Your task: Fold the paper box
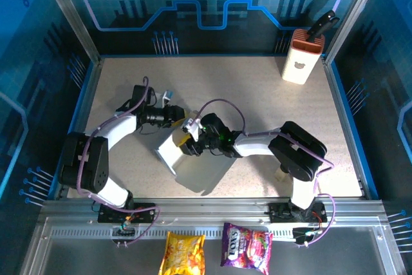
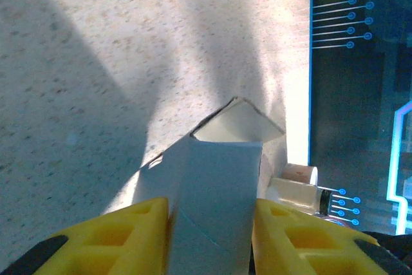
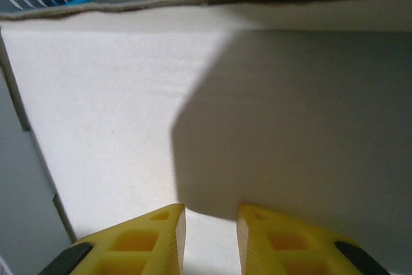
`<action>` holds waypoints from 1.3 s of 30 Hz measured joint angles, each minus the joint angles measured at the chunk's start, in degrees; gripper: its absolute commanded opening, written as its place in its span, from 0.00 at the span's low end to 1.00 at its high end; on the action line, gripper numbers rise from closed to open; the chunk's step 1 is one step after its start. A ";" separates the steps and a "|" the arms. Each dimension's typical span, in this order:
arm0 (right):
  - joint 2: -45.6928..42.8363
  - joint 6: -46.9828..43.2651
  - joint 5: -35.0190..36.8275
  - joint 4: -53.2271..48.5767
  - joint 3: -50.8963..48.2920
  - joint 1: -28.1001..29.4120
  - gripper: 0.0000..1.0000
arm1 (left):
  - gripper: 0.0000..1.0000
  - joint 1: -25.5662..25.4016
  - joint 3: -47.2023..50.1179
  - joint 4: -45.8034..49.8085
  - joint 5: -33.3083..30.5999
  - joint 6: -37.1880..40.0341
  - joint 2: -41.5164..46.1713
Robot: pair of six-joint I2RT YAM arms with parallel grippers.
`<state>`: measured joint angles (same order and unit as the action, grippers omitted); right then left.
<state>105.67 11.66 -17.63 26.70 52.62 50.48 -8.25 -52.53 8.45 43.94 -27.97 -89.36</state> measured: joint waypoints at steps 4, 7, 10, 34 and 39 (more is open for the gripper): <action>-0.02 2.97 1.99 6.40 -2.71 0.00 0.29 | 0.38 -1.81 -3.65 2.45 -0.17 1.20 -0.44; -0.26 3.63 2.49 8.83 -5.66 0.00 0.30 | 0.40 -3.21 -4.87 4.46 -0.20 2.14 -0.44; -1.79 3.61 2.21 8.81 -8.44 -0.02 0.33 | 0.43 -4.13 -4.96 6.47 -0.98 3.13 -0.37; -14.91 -21.68 -20.74 -20.55 0.79 -24.65 0.54 | 0.38 -4.24 0.42 20.94 -9.77 11.87 12.22; -10.54 -36.57 -24.15 -31.28 9.68 -26.69 0.61 | 0.36 -4.24 2.03 21.24 -10.08 12.70 12.22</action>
<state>95.13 -24.91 -41.78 -4.58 62.30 23.79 -12.49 -50.50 29.69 33.87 -15.27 -77.14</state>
